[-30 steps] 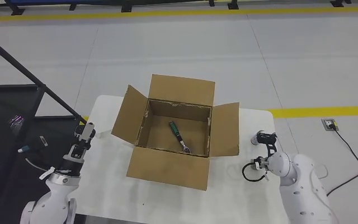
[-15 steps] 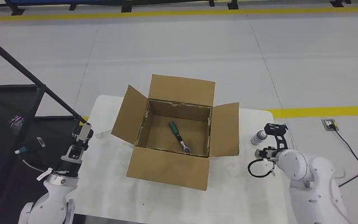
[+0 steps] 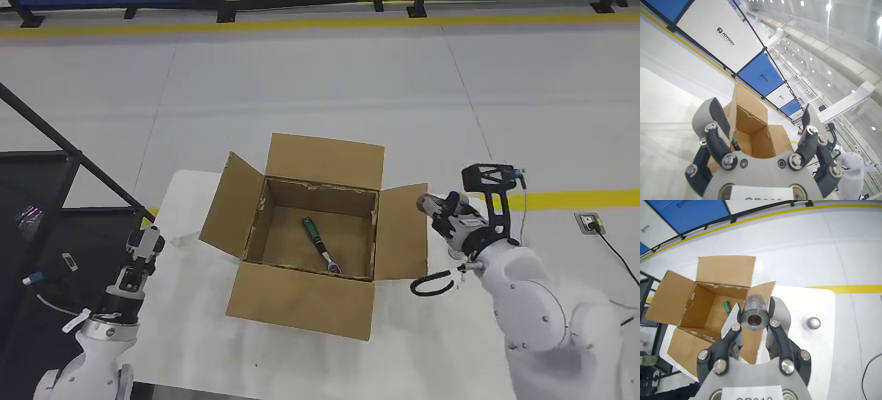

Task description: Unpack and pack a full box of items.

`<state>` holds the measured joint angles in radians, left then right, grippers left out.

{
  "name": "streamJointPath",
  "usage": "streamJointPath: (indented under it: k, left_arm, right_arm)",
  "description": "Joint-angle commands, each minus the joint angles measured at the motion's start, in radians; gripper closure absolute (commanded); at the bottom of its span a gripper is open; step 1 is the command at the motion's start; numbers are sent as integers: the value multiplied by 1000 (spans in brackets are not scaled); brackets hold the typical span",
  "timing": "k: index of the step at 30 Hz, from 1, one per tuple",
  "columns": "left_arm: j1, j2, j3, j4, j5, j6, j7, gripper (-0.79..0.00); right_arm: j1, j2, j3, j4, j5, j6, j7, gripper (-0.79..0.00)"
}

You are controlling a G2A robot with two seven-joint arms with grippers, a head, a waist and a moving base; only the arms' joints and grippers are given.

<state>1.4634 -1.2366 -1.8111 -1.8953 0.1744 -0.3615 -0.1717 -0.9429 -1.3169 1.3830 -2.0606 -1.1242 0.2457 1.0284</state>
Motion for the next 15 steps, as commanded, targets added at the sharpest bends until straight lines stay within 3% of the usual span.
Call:
streamJointPath:
  k: [1, 10, 15]
  left_arm:
    - [15, 0, -12, -4, -10, -4, 13, -785]
    - [60, 0, -46, -17, -35, -19, 31, -785]
    - [69, 1, -52, -19, -42, -24, 31, -785]
  right_arm:
    - [76, -10, -117, 77, -21, -6, 10, 0]
    - [409, -107, -539, 564, -58, 75, 10, 0]
    - [543, -189, -691, 873, -20, 131, -17, 0]
